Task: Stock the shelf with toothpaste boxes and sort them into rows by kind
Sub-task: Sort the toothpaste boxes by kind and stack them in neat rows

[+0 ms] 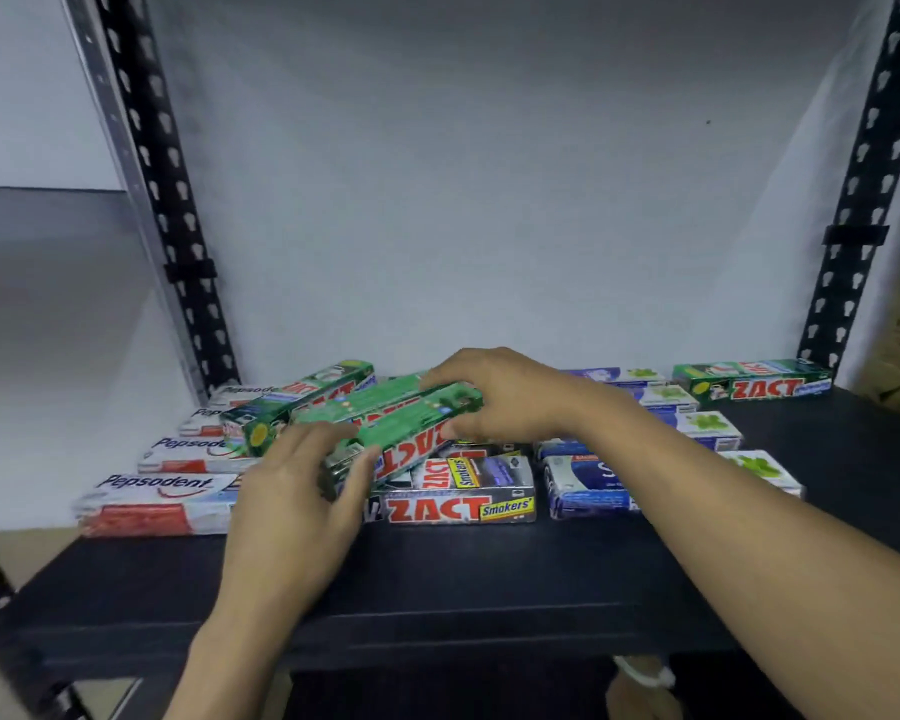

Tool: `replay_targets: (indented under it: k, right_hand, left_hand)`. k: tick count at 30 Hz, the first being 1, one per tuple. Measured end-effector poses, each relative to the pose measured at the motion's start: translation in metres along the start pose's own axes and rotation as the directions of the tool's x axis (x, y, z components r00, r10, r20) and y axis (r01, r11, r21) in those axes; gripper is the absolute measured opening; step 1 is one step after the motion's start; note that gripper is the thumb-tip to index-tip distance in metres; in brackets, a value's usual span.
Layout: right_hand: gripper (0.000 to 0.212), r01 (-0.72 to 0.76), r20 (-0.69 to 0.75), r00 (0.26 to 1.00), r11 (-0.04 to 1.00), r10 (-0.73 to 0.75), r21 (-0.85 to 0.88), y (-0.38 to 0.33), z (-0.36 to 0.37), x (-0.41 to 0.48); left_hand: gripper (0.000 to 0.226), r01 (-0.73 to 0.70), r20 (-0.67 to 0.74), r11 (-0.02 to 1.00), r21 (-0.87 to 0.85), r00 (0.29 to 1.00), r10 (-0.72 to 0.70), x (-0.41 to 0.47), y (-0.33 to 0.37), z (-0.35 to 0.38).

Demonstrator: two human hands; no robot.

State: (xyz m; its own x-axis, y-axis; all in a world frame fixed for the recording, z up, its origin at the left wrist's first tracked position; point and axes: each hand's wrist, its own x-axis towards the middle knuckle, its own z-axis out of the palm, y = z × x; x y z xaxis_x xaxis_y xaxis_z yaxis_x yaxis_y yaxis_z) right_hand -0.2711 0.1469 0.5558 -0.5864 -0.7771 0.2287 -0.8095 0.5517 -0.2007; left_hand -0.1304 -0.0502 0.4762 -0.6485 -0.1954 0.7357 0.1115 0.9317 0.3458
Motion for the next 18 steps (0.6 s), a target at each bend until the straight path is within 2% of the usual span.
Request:
replay_targets:
  k: [2, 7, 10, 12, 13, 15, 17, 18]
  right_hand:
    - [0.062, 0.001, 0.059, 0.998, 0.999, 0.001, -0.036, -0.007, 0.007, 0.004]
    - [0.06, 0.001, -0.031, 1.0, 0.999, -0.002, -0.032, -0.009, 0.021, 0.0]
    - [0.058, 0.033, -0.079, 0.996, 0.999, -0.031, 0.022, -0.009, 0.025, -0.008]
    - [0.057, 0.051, -0.114, 0.992, 0.997, -0.044, 0.061, -0.012, 0.024, -0.015]
    - [0.059, 0.057, -0.133, 0.99, 0.995, -0.047, 0.076, -0.014, 0.023, -0.019]
    - [0.061, 0.065, -0.172, 0.984, 0.994, -0.048, 0.092, -0.018, 0.02, -0.028]
    - [0.058, 0.083, -0.214, 0.975, 0.994, -0.065, 0.077, -0.017, 0.016, -0.038]
    - [0.056, 0.085, -0.215, 0.974, 0.993, -0.066, 0.078, -0.015, 0.012, -0.043]
  left_hand:
    - [0.041, 0.006, 0.045, 1.0, -0.005, 0.999, -0.006, -0.01, -0.005, 0.004]
    - [0.042, -0.019, 0.013, 0.995, -0.094, 1.0, 0.02, -0.016, -0.003, 0.002]
    - [0.03, -0.058, -0.113, 0.99, -0.13, 0.993, 0.043, -0.016, 0.003, -0.002]
    - [0.022, -0.019, -0.214, 0.979, -0.205, 0.977, -0.026, -0.015, 0.006, -0.005]
    - [0.021, 0.045, -0.232, 0.952, -0.302, 0.965, -0.119, -0.014, 0.009, -0.007]
    - [0.024, 0.205, -0.146, 0.816, -0.541, 0.932, -0.331, -0.014, 0.018, -0.01]
    - [0.027, 0.312, -0.01, 0.664, -0.68, 0.901, -0.433, -0.013, 0.027, -0.011]
    - [0.026, 0.328, 0.023, 0.627, -0.706, 0.896, -0.443, -0.012, 0.03, -0.012]
